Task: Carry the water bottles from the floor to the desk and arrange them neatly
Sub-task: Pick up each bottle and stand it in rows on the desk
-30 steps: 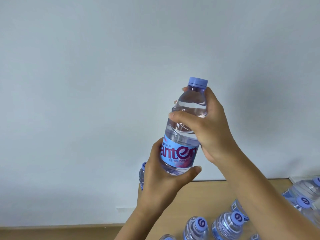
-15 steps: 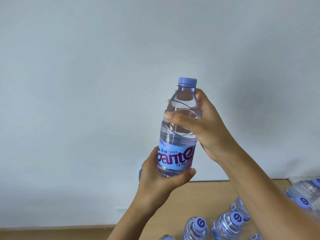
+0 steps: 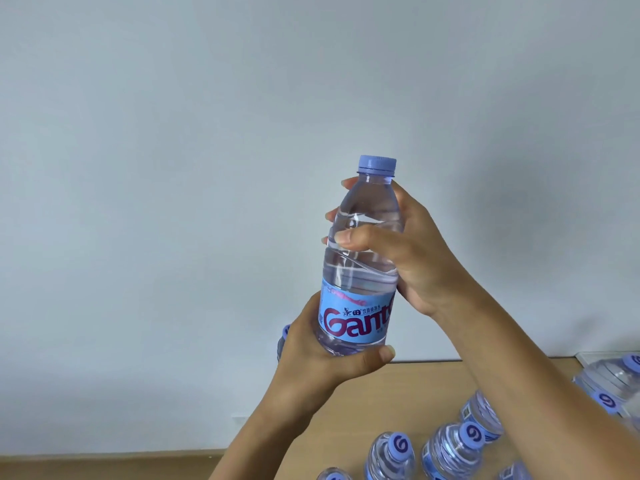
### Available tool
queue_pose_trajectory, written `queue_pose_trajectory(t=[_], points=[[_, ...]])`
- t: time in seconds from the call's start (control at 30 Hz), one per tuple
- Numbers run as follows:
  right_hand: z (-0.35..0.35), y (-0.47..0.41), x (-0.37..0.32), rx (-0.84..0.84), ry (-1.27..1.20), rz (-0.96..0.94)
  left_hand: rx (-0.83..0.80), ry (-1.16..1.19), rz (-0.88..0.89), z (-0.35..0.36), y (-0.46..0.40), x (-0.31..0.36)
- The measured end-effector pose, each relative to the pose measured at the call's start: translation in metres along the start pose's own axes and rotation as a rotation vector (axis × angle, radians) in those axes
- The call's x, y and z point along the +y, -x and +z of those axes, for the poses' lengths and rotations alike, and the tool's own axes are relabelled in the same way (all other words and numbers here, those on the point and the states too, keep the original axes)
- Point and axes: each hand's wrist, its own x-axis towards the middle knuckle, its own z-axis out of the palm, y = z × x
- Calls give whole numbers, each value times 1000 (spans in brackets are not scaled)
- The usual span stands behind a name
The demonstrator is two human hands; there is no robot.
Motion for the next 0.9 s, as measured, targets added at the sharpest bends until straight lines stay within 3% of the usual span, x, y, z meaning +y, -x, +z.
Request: queue_pose_trajectory(t=[0.53, 0.73, 0.9], points=[[-10, 0, 9, 14, 78, 107, -45, 22, -39, -1, -4, -12], [-23, 2, 12, -3, 171, 65, -28, -47, -72, -4, -10, -27], [-40, 2, 31, -46, 266, 146, -50, -148, -128, -9, -20, -54]])
